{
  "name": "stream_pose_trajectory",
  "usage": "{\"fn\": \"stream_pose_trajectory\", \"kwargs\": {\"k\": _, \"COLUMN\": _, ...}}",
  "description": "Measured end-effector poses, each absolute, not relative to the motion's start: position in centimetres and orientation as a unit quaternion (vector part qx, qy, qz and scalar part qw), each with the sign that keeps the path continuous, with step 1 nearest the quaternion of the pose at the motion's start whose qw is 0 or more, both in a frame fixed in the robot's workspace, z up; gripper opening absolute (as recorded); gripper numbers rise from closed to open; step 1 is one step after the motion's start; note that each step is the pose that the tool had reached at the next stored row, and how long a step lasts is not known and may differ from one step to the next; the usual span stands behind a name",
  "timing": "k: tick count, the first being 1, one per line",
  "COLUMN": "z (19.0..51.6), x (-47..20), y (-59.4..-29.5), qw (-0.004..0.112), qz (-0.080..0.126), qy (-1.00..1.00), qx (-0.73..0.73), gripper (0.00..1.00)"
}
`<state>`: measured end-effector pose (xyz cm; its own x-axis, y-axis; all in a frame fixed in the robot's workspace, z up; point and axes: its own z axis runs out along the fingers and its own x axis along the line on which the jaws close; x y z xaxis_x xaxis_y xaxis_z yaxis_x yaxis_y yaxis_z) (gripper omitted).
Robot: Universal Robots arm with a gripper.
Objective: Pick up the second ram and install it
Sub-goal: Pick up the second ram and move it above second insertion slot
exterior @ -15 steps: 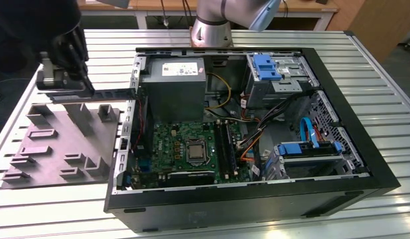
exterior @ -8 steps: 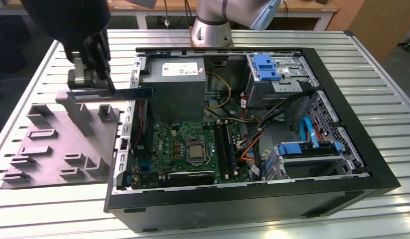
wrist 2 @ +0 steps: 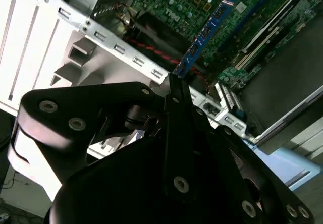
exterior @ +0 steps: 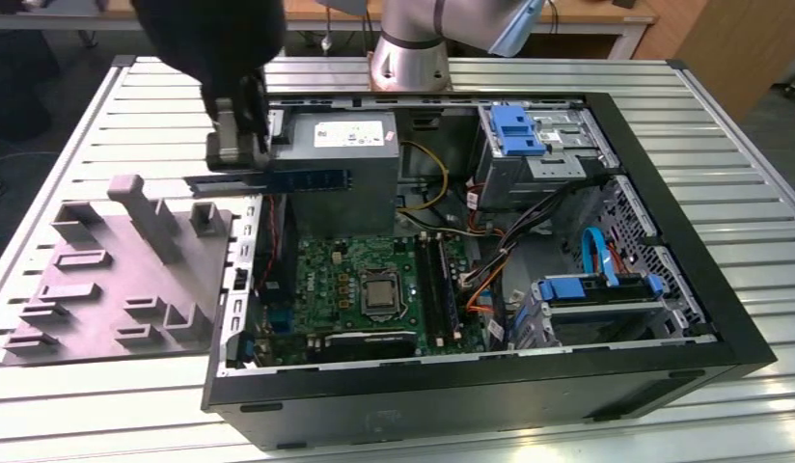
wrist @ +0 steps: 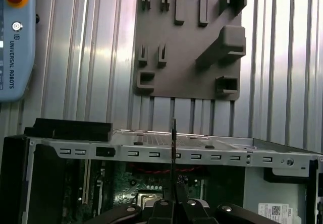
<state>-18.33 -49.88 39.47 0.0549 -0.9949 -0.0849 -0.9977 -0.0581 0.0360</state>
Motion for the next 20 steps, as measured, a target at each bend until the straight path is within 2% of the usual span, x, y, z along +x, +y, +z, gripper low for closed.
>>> {"fn": "stream_pose_trajectory", "kwargs": {"k": 20, "z": 39.5, "x": -9.2, "y": -49.9, "qw": 0.016, "qz": 0.043, "qy": 0.686, "qx": -0.726, "gripper": 0.12}}
